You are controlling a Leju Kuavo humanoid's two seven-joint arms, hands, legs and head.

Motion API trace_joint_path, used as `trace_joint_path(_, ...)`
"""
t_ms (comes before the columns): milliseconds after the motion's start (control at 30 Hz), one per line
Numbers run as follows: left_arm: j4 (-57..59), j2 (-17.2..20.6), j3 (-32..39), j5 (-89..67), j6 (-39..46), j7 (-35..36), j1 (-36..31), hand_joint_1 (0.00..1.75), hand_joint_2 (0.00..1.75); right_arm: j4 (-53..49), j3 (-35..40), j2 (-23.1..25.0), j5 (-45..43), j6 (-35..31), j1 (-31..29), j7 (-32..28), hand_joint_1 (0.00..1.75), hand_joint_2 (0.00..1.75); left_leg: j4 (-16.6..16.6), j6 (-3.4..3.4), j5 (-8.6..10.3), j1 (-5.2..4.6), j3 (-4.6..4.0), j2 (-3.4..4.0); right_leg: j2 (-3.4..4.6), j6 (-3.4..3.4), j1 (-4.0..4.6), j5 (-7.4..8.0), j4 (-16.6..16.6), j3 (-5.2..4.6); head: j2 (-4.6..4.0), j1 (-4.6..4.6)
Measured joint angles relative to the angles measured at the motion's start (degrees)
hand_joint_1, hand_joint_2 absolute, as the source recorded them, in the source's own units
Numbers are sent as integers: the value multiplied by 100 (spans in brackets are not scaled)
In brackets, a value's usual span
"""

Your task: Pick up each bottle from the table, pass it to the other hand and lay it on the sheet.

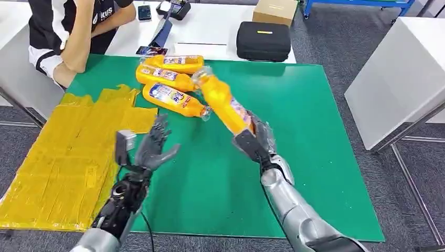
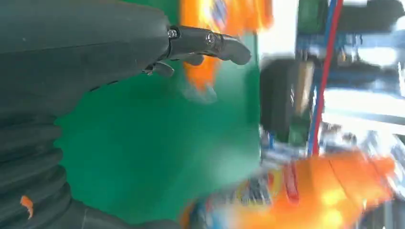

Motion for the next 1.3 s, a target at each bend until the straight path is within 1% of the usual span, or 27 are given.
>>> trace_joint_path(100, 140, -214, -354, -7, -86, -26, -230, 0, 175, 0, -138, -33, -221, -11, 116, -131, 175, 175, 0, 2, -1, -8, -2, 4, 1, 3, -7, 3, 0, -1, 0, -2)
trace_joint_path(167, 208, -347, -572, 68, -416, -59, -348, 0, 175, 2, -205, -15, -325, 121, 162, -240, 175, 175, 0, 2, -1, -9, -4, 4, 1, 4, -8, 3, 1, -2, 0, 0)
trace_joint_path(233, 216, -494, -774, 309, -566, 50, -446, 0, 175, 28, -210, 105, -349, 249, 163, -277, 175, 175, -1, 1, -3, -8, -4, 10, 4, 4, -6, 3, 2, -5, 0, -2)
trace_joint_path(333, 216, -631, -1062, 678, -529, 265, -586, 0, 175, 68, -210, 313, -380, 370, 160, -279, 175, 175, -1, 0, -2, -5, -4, 9, 4, 1, -2, 0, 4, -9, 0, -4)
trace_joint_path(467, 216, -655, -1230, 819, -426, 404, -709, 0, 175, 107, -225, 505, -380, 415, 124, -214, 175, 175, -2, 0, -1, -1, -4, 9, 4, 1, 0, -1, 5, -9, 0, -2)
trace_joint_path(700, 247, -657, -1341, 964, -365, 404, -825, 0, 175, 162, -223, 691, -249, 433, 76, -94, 175, 175, -2, 0, -1, -3, -5, 7, 3, 1, -2, 0, 4, -8, 0, -2)
trace_joint_path(1300, 857, -636, -1287, 1244, -20, 372, -1166, 0, 175, 313, -37, 807, -48, 330, 81, -109, 175, 175, -2, 0, 0, -3, -9, 6, 3, 1, -1, 0, 5, -9, 0, -2)
